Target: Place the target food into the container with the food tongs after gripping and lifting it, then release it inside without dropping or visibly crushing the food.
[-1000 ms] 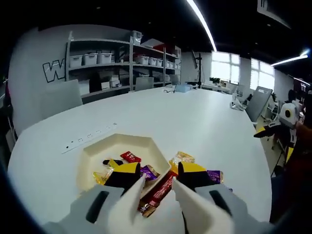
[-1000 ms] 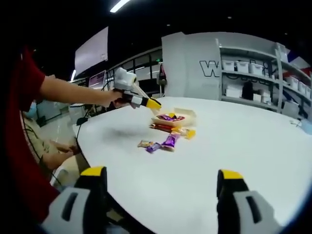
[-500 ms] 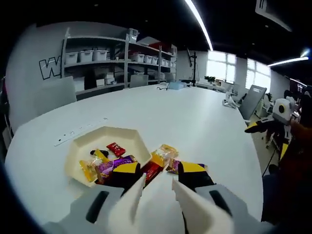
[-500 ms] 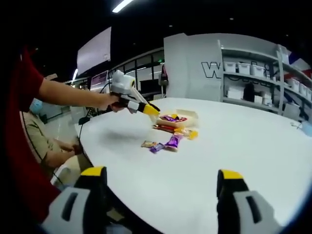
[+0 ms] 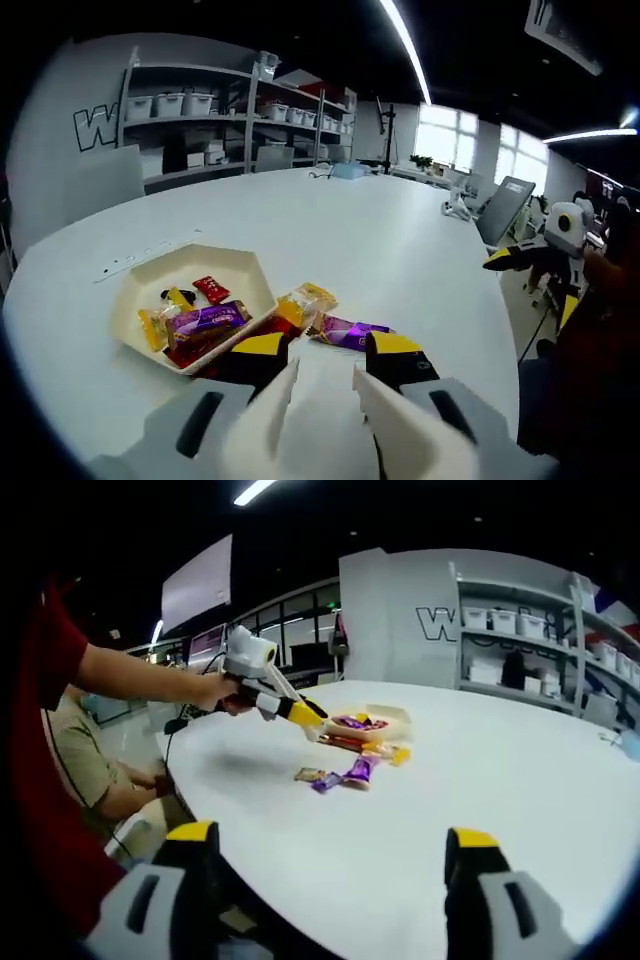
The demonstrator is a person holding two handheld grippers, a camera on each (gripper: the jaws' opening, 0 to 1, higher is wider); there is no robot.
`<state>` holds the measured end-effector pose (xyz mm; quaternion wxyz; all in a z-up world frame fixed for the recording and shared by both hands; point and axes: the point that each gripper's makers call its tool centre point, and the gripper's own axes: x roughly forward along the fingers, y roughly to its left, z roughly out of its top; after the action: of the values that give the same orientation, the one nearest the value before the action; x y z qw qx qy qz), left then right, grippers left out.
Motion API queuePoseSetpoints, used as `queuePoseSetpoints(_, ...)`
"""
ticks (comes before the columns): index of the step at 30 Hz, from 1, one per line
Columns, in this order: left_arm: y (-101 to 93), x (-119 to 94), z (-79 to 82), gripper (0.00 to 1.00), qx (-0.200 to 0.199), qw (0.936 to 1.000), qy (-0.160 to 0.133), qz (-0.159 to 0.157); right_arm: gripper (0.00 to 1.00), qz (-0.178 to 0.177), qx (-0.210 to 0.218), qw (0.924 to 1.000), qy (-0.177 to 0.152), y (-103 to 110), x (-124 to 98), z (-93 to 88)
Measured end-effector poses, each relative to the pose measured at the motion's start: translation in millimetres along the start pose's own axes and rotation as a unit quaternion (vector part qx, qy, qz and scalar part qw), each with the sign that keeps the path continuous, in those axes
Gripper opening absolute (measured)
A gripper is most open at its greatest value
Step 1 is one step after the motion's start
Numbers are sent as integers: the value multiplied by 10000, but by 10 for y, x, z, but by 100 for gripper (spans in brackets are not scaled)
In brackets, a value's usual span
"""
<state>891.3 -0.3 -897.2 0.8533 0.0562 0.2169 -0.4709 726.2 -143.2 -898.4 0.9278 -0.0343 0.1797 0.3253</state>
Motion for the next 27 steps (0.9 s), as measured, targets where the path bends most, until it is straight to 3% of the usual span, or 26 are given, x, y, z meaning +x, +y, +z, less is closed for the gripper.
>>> queuePoseSetpoints(20, -363, 92, -319, 29, -88, 9987, 285, -414, 92, 50, 81, 10000, 10, 21, 39, -49)
queuePoseSetpoints(27, -407, 127, -402, 29, -140, 9980, 378, -481, 92, 61, 115, 9999, 27, 26, 61, -76)
